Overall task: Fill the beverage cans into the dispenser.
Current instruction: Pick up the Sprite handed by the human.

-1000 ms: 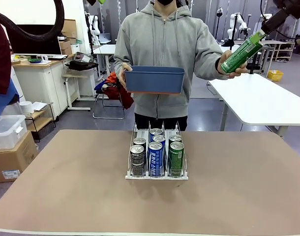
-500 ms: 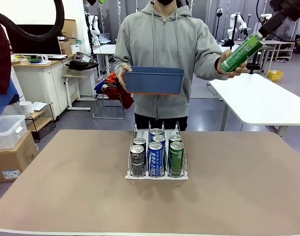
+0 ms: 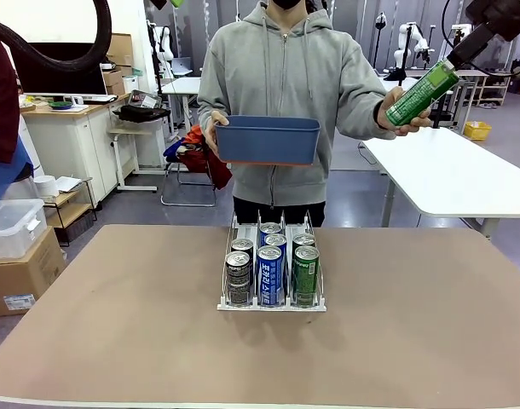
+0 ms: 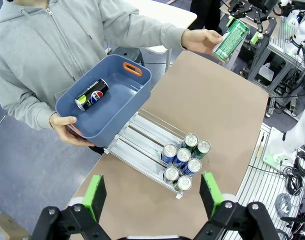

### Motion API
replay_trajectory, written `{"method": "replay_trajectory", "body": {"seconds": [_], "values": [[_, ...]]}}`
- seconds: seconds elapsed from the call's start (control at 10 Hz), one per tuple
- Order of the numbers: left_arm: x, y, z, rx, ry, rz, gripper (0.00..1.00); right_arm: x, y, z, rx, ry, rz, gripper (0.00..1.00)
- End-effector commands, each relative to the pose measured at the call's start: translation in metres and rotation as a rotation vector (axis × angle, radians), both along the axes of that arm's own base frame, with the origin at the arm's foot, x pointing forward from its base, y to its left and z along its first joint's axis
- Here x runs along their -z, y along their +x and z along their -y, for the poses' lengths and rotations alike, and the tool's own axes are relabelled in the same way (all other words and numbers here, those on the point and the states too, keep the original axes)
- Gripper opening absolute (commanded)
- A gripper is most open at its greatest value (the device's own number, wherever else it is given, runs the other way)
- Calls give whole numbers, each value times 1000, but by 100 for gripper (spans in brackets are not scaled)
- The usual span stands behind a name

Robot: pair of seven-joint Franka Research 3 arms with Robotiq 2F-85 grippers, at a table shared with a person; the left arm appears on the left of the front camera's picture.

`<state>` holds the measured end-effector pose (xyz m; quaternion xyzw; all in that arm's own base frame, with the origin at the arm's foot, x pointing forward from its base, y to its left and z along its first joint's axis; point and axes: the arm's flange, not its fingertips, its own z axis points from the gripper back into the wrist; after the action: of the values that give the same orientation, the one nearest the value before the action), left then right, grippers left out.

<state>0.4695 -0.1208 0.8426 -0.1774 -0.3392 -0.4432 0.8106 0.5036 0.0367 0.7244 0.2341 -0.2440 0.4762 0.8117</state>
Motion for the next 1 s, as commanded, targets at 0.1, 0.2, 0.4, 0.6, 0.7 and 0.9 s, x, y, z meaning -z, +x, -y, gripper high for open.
{"method": "replay_trajectory", "body": {"seconds": [0.1, 0.2, 0.4, 0.6, 0.7, 0.9], "values": [[-3, 0, -1, 6, 0, -4, 100, 0, 0, 0, 0, 0, 0, 100], [-3, 0, -1, 6, 0, -4, 100, 2, -4, 2, 16, 11, -50, 40], [-3, 0, -1, 6, 0, -4, 100, 4, -3, 4, 21, 27, -62, 0], [-3, 0, -1, 6, 0, -4, 100, 4, -2, 6, 21, 48, -68, 0], [-3, 0, -1, 6, 0, -4, 100, 4, -4, 7, 20, 59, -68, 0], [-3, 0, -1, 6, 0, -4, 100, 3, -4, 10, 11, 81, -52, 0]]}}
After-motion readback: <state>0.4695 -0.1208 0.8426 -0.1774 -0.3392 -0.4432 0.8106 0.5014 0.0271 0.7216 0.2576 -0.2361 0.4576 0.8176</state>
